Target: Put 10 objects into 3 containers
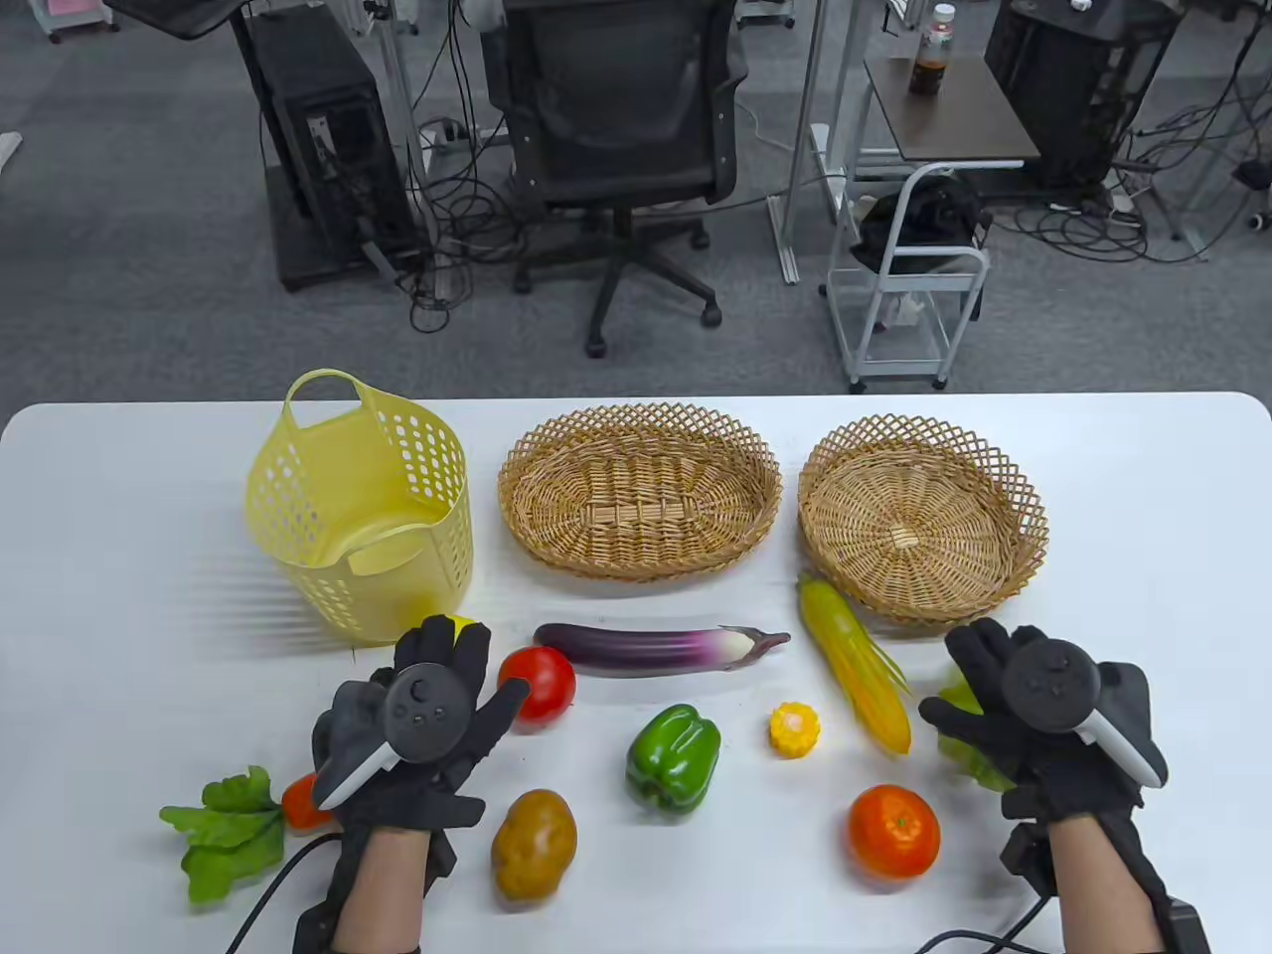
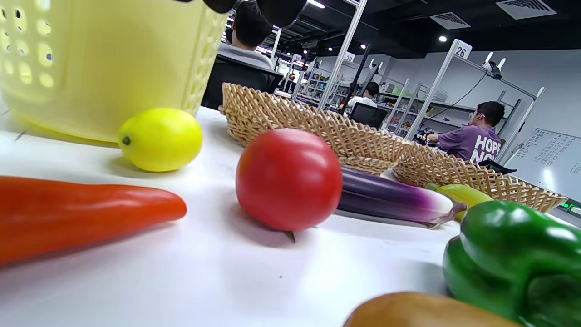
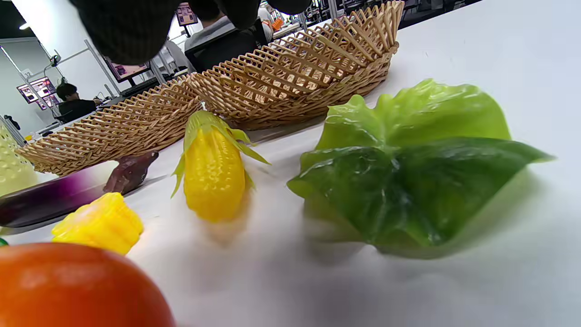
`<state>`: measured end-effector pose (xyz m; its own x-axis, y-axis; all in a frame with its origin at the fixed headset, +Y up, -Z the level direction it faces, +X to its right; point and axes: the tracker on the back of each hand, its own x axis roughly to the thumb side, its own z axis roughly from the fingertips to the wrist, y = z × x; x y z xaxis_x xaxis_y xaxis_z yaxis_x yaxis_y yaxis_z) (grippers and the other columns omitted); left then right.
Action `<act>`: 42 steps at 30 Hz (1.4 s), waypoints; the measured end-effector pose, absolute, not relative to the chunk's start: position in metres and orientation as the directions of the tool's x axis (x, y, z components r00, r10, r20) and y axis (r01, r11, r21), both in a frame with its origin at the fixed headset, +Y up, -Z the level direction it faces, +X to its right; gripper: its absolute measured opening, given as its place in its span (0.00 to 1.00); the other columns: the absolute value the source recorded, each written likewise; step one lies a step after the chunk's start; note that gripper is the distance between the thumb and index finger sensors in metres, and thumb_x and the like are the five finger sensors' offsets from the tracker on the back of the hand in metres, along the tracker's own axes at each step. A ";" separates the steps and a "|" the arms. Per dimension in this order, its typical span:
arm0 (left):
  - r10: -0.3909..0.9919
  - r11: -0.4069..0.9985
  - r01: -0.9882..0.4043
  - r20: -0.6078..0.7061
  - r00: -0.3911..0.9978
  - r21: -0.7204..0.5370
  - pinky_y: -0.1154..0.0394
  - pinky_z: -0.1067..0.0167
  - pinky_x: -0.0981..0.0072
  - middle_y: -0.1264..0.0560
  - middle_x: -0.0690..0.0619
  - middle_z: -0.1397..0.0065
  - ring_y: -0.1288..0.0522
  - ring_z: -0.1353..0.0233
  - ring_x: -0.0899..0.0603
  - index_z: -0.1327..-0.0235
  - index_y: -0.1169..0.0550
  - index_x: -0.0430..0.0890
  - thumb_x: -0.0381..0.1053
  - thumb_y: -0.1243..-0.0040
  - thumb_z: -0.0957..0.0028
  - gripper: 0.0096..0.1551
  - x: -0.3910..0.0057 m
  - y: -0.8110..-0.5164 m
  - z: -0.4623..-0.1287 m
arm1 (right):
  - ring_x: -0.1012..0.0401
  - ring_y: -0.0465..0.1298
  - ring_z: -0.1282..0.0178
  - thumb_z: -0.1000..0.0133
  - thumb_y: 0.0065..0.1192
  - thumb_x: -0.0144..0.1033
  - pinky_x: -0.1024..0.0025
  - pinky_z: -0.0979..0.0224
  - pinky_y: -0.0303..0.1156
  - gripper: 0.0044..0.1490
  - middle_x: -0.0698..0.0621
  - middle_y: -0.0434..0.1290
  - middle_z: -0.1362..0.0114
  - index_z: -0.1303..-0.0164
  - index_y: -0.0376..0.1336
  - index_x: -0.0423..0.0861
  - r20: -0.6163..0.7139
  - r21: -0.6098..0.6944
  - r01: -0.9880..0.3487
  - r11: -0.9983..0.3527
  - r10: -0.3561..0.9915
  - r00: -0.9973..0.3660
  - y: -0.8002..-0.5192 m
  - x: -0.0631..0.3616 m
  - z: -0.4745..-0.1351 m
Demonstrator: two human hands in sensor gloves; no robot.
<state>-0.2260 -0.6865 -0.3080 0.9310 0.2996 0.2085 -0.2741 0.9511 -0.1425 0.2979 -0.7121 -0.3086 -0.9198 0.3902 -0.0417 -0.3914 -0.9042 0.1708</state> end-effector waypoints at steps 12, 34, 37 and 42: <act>0.302 0.951 -0.278 0.212 0.929 -0.137 0.50 0.29 0.20 0.54 0.30 0.11 0.55 0.14 0.21 0.09 0.46 0.40 0.70 0.66 0.29 0.46 -0.228 -0.686 -0.308 | 0.37 0.35 0.10 0.41 0.58 0.62 0.26 0.18 0.35 0.53 0.46 0.39 0.05 0.11 0.43 0.52 -0.061 0.185 -0.409 -0.894 0.405 -0.912 -0.711 0.300 -0.308; 0.302 0.950 -0.275 0.200 0.932 -0.149 0.50 0.29 0.20 0.53 0.29 0.11 0.55 0.14 0.21 0.10 0.45 0.39 0.69 0.66 0.29 0.46 -0.230 -0.686 -0.308 | 0.32 0.42 0.12 0.44 0.67 0.56 0.25 0.20 0.44 0.58 0.39 0.41 0.06 0.10 0.44 0.46 -0.350 0.325 -0.461 -0.825 0.348 -0.870 -0.745 0.336 -0.319; 0.304 0.949 -0.278 0.199 0.932 -0.149 0.50 0.29 0.21 0.53 0.29 0.11 0.55 0.14 0.20 0.10 0.45 0.39 0.69 0.66 0.28 0.46 -0.230 -0.686 -0.308 | 0.32 0.44 0.12 0.46 0.69 0.57 0.25 0.20 0.45 0.59 0.37 0.38 0.07 0.11 0.45 0.47 -0.353 0.388 -0.508 -0.769 0.385 -0.853 -0.762 0.340 -0.324; 0.305 0.949 -0.280 0.199 0.931 -0.144 0.49 0.29 0.21 0.53 0.29 0.11 0.55 0.14 0.20 0.10 0.45 0.39 0.69 0.66 0.29 0.46 -0.230 -0.686 -0.308 | 0.37 0.40 0.11 0.46 0.72 0.52 0.26 0.19 0.44 0.57 0.43 0.37 0.07 0.12 0.45 0.51 -0.403 0.398 -0.477 -0.784 0.317 -0.858 -0.770 0.340 -0.327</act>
